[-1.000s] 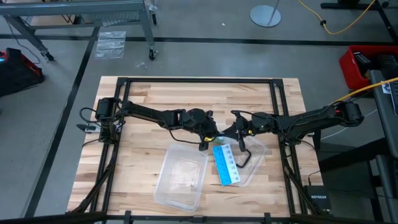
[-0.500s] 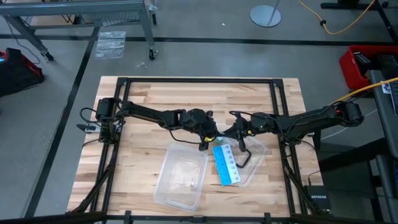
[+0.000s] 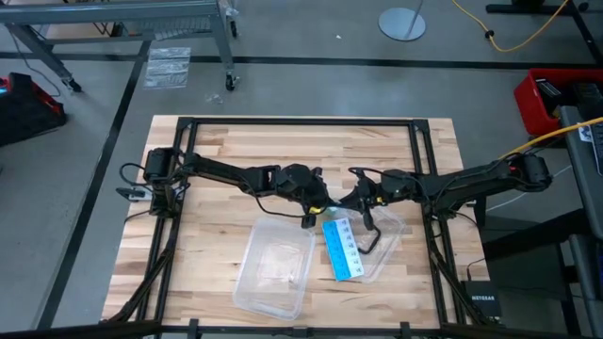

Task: Roll bandage
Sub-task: Close the transparent zip bag

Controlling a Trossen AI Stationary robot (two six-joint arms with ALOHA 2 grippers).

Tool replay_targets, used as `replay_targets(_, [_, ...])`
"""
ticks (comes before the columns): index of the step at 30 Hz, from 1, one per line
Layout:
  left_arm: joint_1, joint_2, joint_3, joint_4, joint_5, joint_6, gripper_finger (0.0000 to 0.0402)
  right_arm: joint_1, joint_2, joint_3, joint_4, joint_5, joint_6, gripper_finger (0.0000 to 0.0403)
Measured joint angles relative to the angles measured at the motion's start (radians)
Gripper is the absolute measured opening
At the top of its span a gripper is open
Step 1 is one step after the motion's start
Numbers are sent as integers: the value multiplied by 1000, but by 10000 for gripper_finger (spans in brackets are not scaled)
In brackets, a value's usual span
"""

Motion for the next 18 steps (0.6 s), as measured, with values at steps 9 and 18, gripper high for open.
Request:
replay_targets(9, [-7, -4, 2, 3, -2, -106, 21, 0, 1, -1, -5, -2, -1, 26])
replay_targets(18, [-6, -9, 9, 63, -69, -134, 94, 1, 4, -5, -50, 0, -1, 26])
